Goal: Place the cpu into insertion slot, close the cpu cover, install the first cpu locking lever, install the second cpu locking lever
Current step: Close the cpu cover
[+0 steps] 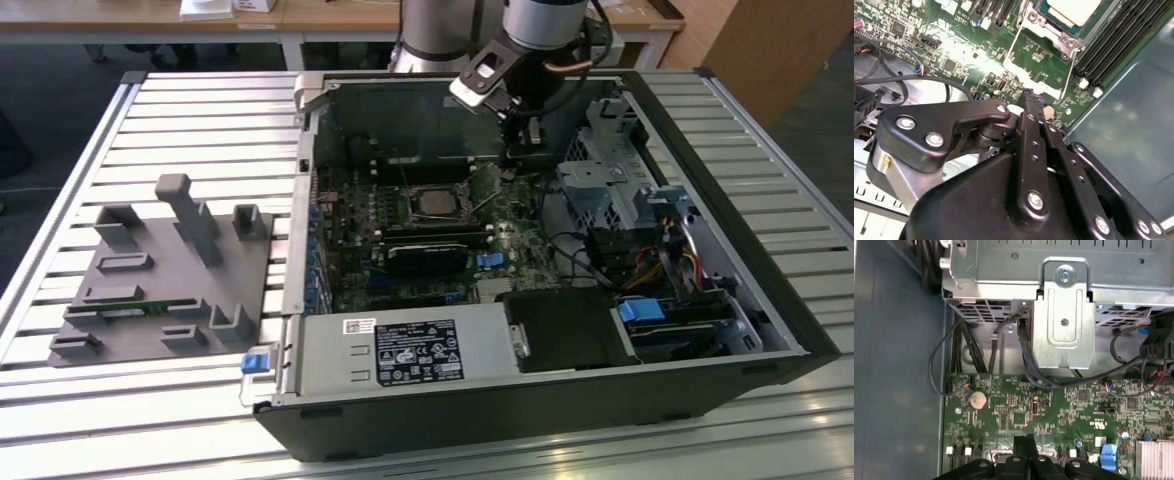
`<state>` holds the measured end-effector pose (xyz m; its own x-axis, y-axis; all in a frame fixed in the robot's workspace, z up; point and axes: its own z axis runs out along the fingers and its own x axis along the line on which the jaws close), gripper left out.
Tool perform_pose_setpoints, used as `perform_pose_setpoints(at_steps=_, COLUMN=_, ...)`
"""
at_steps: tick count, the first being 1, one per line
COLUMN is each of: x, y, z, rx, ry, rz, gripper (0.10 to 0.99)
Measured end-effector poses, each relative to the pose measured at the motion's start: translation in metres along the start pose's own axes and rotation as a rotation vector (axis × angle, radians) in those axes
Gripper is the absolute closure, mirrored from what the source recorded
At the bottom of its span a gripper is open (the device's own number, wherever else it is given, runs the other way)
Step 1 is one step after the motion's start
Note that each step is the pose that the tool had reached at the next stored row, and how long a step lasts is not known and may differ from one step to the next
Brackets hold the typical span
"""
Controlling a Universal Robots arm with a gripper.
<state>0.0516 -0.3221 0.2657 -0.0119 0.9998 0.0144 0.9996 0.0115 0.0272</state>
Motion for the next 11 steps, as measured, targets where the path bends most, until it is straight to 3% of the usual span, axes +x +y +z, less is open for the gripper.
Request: perform_pose_setpoints(at_steps=11, x=-0.0002, y=0.0107, z=0.0143, rx=0.015, ry=-0.0017, rz=0.000, gripper=0.980)
